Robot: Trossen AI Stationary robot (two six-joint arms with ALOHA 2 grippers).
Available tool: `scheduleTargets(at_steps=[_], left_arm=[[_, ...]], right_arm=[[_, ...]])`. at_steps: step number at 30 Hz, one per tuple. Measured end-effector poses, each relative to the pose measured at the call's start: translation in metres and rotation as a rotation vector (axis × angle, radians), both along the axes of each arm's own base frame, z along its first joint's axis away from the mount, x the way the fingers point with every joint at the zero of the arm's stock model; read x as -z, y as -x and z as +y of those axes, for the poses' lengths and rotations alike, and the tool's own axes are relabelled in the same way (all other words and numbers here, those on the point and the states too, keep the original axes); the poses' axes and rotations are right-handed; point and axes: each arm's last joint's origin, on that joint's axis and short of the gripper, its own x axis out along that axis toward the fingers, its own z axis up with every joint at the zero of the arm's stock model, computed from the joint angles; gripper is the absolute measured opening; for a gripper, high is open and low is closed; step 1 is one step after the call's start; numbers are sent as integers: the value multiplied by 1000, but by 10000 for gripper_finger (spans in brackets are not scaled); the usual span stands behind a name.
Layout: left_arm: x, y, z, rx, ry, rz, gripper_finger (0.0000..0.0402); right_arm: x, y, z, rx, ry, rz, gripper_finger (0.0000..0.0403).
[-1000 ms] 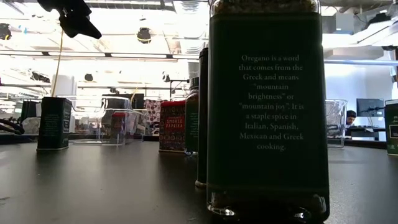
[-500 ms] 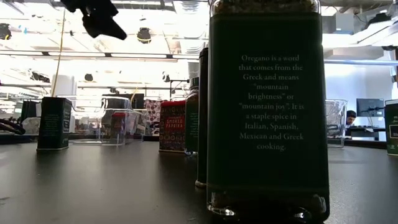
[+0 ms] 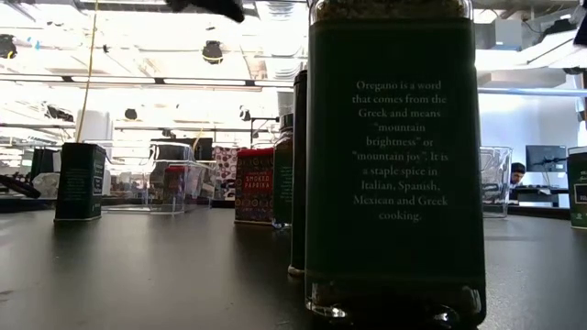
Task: Sort spices by type
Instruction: Put the green seasoning bottle into the right transparent bin
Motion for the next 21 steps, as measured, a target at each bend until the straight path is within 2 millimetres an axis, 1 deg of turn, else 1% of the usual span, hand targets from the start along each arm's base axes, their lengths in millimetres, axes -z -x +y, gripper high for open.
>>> scheduleTargets(at_steps=[2, 5, 11, 16, 21], left_arm=[[-4, -9, -12, -17, 19, 19, 277], [-6, -20, -30, -90, 59, 58, 277], [-4, -42, -56, -216, 148, 96, 277], [-3, -54, -66, -309, 225, 112, 277], [-1, -54, -63, -411, 319, 128, 277]], right_arm=[[3, 4, 5, -16, 33, -6, 326], [11, 8, 10, -13, 79, 19, 326], [27, 2, 18, 13, 119, 56, 326], [29, 7, 21, 33, 106, 55, 326], [29, 14, 27, 7, 100, 48, 326]])
